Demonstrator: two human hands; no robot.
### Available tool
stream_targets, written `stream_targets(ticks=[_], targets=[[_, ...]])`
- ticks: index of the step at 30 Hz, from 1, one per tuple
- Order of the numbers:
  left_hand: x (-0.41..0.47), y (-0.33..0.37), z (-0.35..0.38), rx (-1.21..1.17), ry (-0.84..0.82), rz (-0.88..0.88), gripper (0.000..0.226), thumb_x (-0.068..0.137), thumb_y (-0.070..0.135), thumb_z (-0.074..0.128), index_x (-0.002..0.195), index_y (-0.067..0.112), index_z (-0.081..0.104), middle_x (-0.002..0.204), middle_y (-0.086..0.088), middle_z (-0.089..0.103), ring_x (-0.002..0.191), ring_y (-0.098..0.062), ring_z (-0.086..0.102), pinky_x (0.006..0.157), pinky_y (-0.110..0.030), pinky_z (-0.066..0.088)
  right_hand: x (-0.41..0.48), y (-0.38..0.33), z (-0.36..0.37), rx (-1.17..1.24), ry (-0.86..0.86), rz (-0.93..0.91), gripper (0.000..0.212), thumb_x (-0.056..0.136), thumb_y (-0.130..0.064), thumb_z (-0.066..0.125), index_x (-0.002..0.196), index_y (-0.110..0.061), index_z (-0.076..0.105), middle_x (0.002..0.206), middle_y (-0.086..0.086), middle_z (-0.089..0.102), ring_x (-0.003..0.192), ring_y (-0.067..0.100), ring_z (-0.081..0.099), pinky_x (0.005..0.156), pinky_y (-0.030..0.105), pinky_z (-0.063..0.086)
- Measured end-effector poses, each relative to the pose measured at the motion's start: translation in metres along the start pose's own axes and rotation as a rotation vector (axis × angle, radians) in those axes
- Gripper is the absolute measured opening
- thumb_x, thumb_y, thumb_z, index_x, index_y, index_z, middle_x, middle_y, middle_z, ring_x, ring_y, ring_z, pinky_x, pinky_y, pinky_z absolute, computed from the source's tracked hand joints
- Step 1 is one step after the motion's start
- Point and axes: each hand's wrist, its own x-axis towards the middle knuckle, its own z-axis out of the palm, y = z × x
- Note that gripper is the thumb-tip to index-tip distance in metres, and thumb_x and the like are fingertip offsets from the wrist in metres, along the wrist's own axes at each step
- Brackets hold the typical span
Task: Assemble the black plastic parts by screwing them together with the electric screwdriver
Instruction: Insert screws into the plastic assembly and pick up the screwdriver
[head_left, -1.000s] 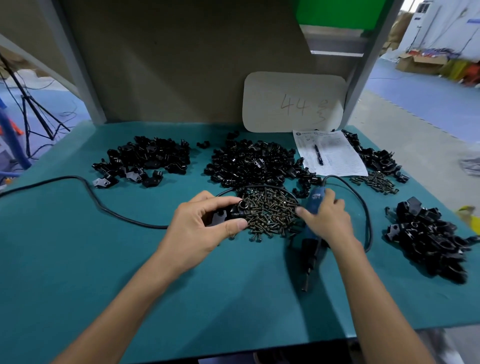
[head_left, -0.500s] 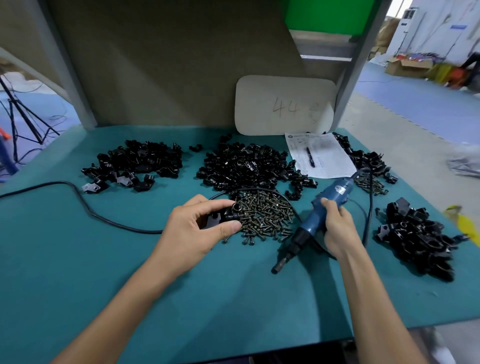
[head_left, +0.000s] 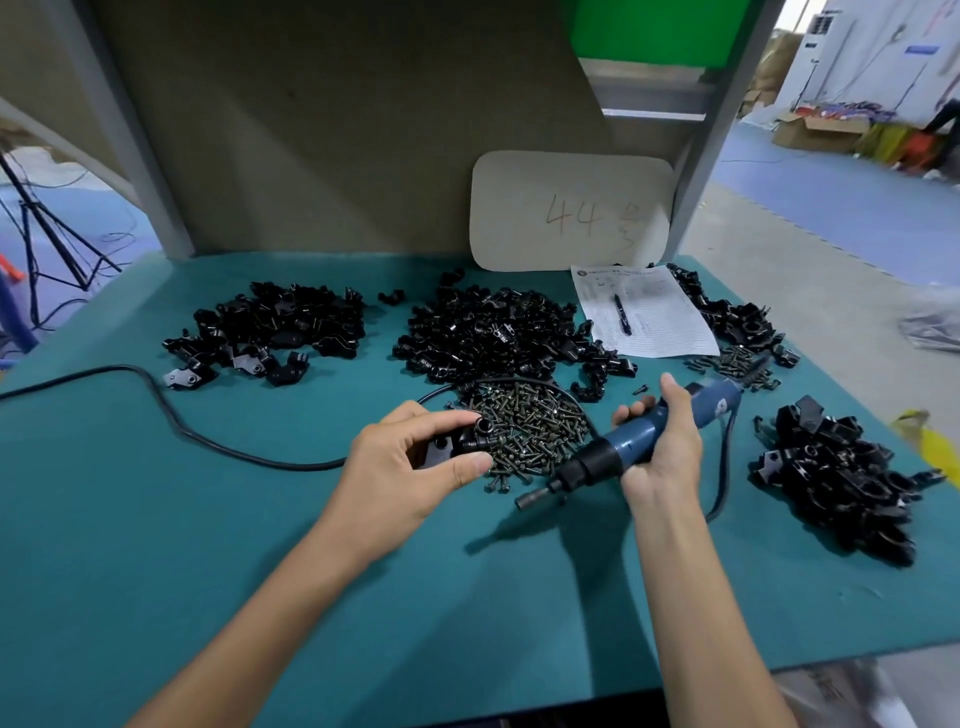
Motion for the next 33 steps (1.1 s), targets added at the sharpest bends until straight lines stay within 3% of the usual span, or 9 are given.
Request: stream_targets(ticks=[10, 13, 16, 19, 21, 29, 31, 33], targets=[[-0.003, -0.006, 0.008, 0.006, 0.01, 0.003, 0.043, 0.066, 0.043, 0.082, 0.107, 0.029, 0.078, 0.082, -0.003, 0.054, 0.067, -0.004, 0.047, 0.066, -0.018, 0.038, -0.028, -0.007, 0.028, 0.247, 0.092, -0.069, 0.022, 0.083, -0.008, 0.075, 0.088, -0.012, 0.054, 0.064, -0.003, 0.056, 0.051, 0.011, 0.052, 0.048, 0.025, 0.048], [-0.002, -0.005, 0.005, 0.011, 0.008, 0.013, 0.042, 0.067, 0.044, 0.082, 0.107, 0.031, 0.078, 0.087, -0.012, 0.057, 0.07, -0.008, 0.049, 0.066, -0.024, 0.041, -0.032, -0.008, 0.029, 0.259, 0.096, -0.082, 0.022, 0.083, -0.009, 0.075, 0.09, -0.013, 0.054, 0.063, -0.002, 0.056, 0.052, 0.012, 0.053, 0.049, 0.025, 0.049], [-0.002, -0.007, 0.003, -0.016, 0.013, -0.013, 0.043, 0.067, 0.043, 0.083, 0.107, 0.03, 0.079, 0.086, -0.007, 0.058, 0.071, -0.013, 0.052, 0.07, -0.034, 0.047, -0.033, -0.011, 0.028, 0.259, 0.096, -0.095, 0.021, 0.084, -0.01, 0.074, 0.089, -0.013, 0.054, 0.063, -0.003, 0.056, 0.053, 0.012, 0.053, 0.05, 0.026, 0.049], [-0.004, -0.01, 0.003, -0.022, 0.022, -0.017, 0.041, 0.065, 0.043, 0.083, 0.104, 0.03, 0.079, 0.081, 0.005, 0.056, 0.068, -0.005, 0.051, 0.066, -0.024, 0.044, -0.034, -0.011, 0.027, 0.269, 0.084, -0.086, 0.021, 0.084, -0.011, 0.075, 0.089, -0.014, 0.055, 0.063, -0.004, 0.057, 0.052, 0.011, 0.053, 0.05, 0.025, 0.049], [-0.004, -0.01, 0.003, -0.023, 0.021, -0.017, 0.039, 0.065, 0.042, 0.082, 0.103, 0.033, 0.078, 0.082, 0.004, 0.056, 0.067, -0.003, 0.05, 0.066, -0.018, 0.041, -0.035, -0.01, 0.028, 0.269, 0.071, -0.089, 0.021, 0.084, -0.011, 0.074, 0.089, -0.013, 0.054, 0.064, -0.003, 0.057, 0.052, 0.011, 0.054, 0.05, 0.025, 0.05], [-0.006, -0.007, 0.003, 0.01, -0.003, -0.036, 0.032, 0.069, 0.034, 0.086, 0.099, 0.038, 0.076, 0.084, -0.005, 0.057, 0.066, -0.005, 0.049, 0.064, -0.018, 0.04, -0.036, -0.002, 0.025, 0.261, 0.065, -0.095, 0.023, 0.086, -0.015, 0.072, 0.097, -0.013, 0.052, 0.067, -0.003, 0.056, 0.054, 0.011, 0.054, 0.051, 0.025, 0.05], [-0.007, -0.008, 0.003, 0.005, -0.015, -0.043, 0.033, 0.07, 0.028, 0.088, 0.099, 0.037, 0.075, 0.084, -0.006, 0.058, 0.067, -0.006, 0.05, 0.064, -0.021, 0.042, -0.036, 0.0, 0.021, 0.258, 0.067, -0.103, 0.021, 0.087, -0.015, 0.071, 0.096, -0.013, 0.052, 0.067, -0.003, 0.056, 0.055, 0.011, 0.054, 0.052, 0.025, 0.05], [-0.009, -0.008, 0.004, -0.048, -0.036, -0.079, 0.036, 0.067, 0.031, 0.086, 0.101, 0.03, 0.077, 0.09, -0.015, 0.061, 0.07, -0.016, 0.056, 0.069, -0.036, 0.048, -0.037, 0.002, 0.018, 0.252, 0.063, -0.118, 0.017, 0.088, -0.017, 0.069, 0.089, -0.014, 0.052, 0.066, -0.004, 0.055, 0.053, 0.011, 0.054, 0.052, 0.024, 0.05]])
